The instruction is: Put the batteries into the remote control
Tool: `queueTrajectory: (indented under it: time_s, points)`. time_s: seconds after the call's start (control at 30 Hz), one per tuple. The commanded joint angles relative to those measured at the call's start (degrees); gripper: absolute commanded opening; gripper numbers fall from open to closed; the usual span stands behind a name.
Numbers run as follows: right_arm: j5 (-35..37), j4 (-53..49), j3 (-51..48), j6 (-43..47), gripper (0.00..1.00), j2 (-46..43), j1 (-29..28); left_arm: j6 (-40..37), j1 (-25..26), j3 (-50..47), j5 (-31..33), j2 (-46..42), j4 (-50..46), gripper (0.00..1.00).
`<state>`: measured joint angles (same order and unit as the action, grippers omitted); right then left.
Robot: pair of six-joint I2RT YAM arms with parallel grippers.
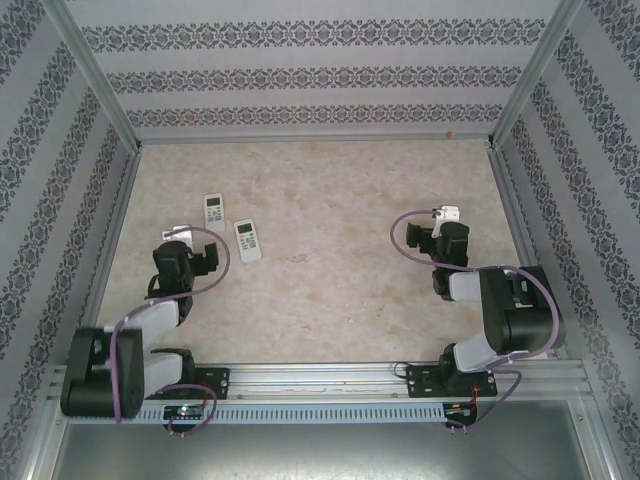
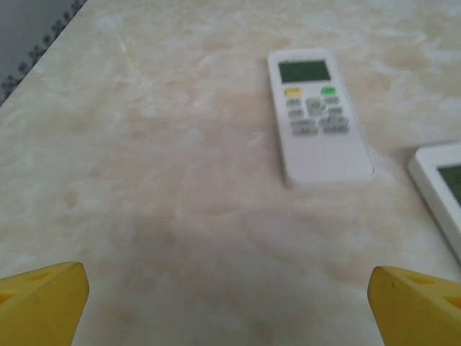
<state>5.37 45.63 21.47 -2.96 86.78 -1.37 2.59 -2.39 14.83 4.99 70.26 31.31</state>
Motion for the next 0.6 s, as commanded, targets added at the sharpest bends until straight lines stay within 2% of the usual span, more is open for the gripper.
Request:
queueTrajectory:
  time_s: [0.0, 0.07, 0.1, 0.17, 0.23, 0.3, 0.37, 0.4, 0.57]
  points:
    - [-2.2, 3.8, 1.2, 1.1, 0.98, -0.8, 0.2, 2.0, -1.4, 1.7, -6.2, 10.3, 24.0, 1.0]
    - [-2.6, 5.0, 0.8, 1.4, 0.98, -0.5, 0.1, 1.1, -1.2, 2.8, -7.9, 18.1, 28.3, 1.0]
    - [-2.7, 4.5, 0.9, 1.6, 0.98, -0.7, 0.0, 0.5, -0.9, 2.3, -8.0, 23.0, 36.6, 1.0]
    - [-2.7, 4.8, 0.9, 1.7, 0.98, -0.5, -0.1, -0.8, -0.8, 4.5, -11.0, 18.4, 23.0, 1.0]
    - [-3.0, 4.8, 0.9, 1.6, 0.98, -0.4, 0.0, -1.8, -0.7, 4.8, -14.1, 21.9, 29.1, 1.0]
    - [-2.8, 4.7, 0.9, 1.7, 0.98, -0.5, 0.1, -1.6, -0.8, 5.4, -13.0, 19.3, 23.8, 1.0]
    - [-3.0, 4.6, 1.0, 1.6, 0.98, -0.4, 0.1, -1.3, -0.8, 4.3, -12.5, 21.3, 29.3, 1.0]
    - [-3.0, 4.5, 1.2, 1.7, 0.98, -0.3, 0.0, -1.1, -0.8, 4.7, -12.1, 20.2, 26.2, 1.0]
    - [-3.4, 4.1, 1.5, 1.6, 0.98, 0.0, 0.2, -0.4, -0.8, 6.0, -10.1, 20.6, 24.7, 1.0]
